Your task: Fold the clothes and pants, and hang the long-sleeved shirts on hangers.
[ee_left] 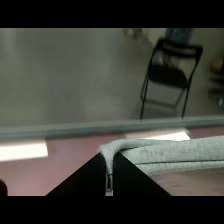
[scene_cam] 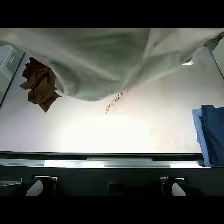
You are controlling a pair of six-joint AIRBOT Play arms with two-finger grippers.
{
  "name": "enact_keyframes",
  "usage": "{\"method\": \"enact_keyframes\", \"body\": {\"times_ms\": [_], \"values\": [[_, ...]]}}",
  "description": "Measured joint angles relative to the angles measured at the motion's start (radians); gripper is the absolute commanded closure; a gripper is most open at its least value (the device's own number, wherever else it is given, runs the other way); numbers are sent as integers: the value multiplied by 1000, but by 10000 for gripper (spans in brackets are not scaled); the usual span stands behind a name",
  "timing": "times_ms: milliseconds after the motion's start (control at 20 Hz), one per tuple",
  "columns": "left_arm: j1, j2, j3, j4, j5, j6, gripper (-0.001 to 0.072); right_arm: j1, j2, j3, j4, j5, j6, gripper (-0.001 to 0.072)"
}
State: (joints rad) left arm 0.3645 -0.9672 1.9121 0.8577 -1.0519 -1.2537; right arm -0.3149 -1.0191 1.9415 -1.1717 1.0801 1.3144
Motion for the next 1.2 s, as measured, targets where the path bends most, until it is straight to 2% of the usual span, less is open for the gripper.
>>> {"method": "enact_keyframes", "body": {"times_ms": [300, 500, 600, 700, 850, 1000, 1100, 1200], "values": [[1, 142, 146, 10, 123, -3, 685, -1, 255, 69, -132, -71, 75, 664], [0, 175, 164, 7, 150, -8, 686, 0, 301, 78, -165, -85, 120, 665], [0, 163, 156, 5, 116, -31, 686, 0, 283, 79, -174, -60, 137, 665], [0, 129, 113, 1, 27, -60, 686, 0, 219, 79, -167, 41, 154, 667], [-17, 42, -58, 2, -119, -101, 686, 2, 34, 49, -101, 292, 166, 668], [-75, -74, -318, 10, -160, -116, 686, 39, -193, -83, -63, 473, 183, 668], [-119, -167, -479, 19, -119, -114, 686, 95, -327, -204, -68, 492, 193, 667], [-155, -287, -585, 15, -57, -111, 685, 159, -459, -297, -56, 429, 222, 666]]}}
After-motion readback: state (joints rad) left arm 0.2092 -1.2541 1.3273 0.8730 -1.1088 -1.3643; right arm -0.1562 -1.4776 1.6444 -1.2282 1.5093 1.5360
